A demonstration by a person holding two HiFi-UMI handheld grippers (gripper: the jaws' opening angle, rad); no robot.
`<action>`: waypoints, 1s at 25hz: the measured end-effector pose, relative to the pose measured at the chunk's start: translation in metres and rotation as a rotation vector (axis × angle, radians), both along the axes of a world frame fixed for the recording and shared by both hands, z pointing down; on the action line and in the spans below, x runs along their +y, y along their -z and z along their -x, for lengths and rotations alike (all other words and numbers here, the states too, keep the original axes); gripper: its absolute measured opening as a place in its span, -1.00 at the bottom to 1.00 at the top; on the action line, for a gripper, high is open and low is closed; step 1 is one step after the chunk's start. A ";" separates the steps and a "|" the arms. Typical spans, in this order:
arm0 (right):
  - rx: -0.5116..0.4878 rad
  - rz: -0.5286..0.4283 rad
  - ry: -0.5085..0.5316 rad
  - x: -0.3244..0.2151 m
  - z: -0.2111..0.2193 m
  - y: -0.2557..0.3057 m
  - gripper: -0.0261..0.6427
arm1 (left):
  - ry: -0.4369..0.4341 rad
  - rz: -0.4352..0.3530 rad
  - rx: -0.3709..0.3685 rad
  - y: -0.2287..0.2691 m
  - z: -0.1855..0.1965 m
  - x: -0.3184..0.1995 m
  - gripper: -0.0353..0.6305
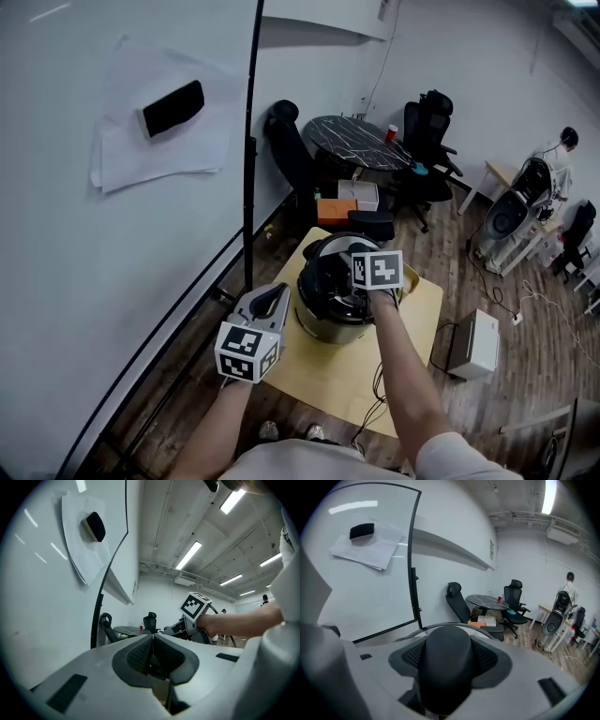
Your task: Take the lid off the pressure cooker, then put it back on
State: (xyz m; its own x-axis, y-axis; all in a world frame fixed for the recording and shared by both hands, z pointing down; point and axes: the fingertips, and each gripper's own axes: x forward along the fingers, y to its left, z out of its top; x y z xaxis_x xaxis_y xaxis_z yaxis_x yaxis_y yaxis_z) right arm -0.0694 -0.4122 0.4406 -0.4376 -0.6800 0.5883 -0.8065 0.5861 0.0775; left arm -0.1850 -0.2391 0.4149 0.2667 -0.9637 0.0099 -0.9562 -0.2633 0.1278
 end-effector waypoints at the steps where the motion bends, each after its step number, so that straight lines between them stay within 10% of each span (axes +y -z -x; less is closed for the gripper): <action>1: 0.002 0.008 -0.004 0.000 -0.001 -0.002 -0.10 | -0.001 -0.001 0.002 0.000 0.000 0.000 -0.85; 25: 0.005 0.057 0.024 -0.005 0.004 -0.019 -0.08 | 0.000 0.028 -0.006 -0.007 -0.009 -0.002 -0.85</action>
State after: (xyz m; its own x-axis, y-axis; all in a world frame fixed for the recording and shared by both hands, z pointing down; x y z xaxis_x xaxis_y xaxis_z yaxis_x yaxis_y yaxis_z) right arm -0.0738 -0.4171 0.4596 -0.4499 -0.6347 0.6283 -0.7920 0.6087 0.0477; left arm -0.1764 -0.2411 0.4223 0.2669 -0.9630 0.0384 -0.9569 -0.2601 0.1290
